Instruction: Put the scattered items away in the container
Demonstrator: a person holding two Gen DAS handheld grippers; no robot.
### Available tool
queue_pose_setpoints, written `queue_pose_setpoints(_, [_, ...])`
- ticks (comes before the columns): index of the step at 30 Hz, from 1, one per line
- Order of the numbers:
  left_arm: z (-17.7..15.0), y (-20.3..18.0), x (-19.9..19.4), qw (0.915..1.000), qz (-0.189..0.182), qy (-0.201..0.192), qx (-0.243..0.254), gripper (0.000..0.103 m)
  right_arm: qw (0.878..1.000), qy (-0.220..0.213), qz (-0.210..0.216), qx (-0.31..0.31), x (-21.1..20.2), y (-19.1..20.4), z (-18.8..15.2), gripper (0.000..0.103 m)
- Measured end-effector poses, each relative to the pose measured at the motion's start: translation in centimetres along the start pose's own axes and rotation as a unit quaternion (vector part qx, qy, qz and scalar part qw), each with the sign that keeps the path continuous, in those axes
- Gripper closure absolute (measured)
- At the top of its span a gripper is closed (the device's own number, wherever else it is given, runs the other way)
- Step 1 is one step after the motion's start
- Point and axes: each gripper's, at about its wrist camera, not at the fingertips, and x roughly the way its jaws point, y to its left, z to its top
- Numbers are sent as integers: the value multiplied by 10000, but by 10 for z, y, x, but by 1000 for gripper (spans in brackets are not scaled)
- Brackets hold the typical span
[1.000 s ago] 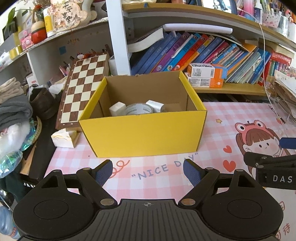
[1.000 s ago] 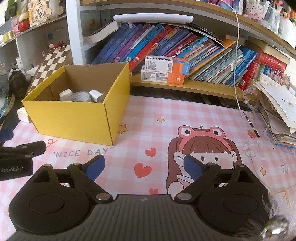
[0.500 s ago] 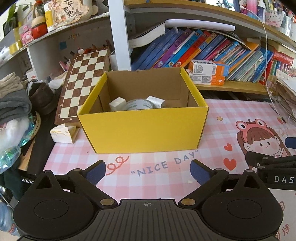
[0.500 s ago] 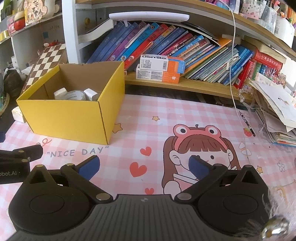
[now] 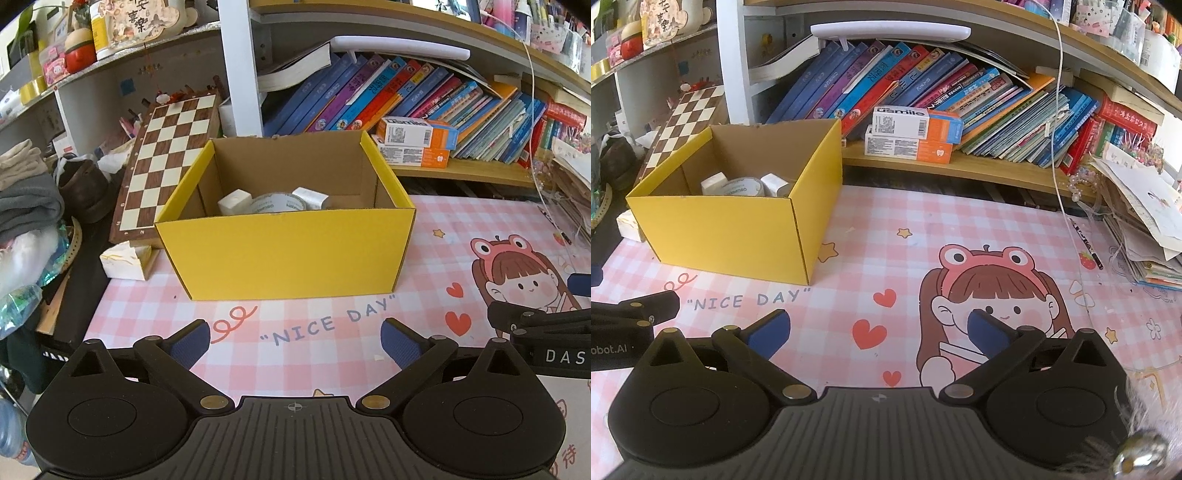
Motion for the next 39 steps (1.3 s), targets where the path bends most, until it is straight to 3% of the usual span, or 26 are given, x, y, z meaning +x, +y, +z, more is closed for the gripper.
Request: queue_pose_setpoints(39, [0, -1, -10, 10000, 72, -57, -29, 0, 10000, -46, -28, -5, -10, 5, -2, 0])
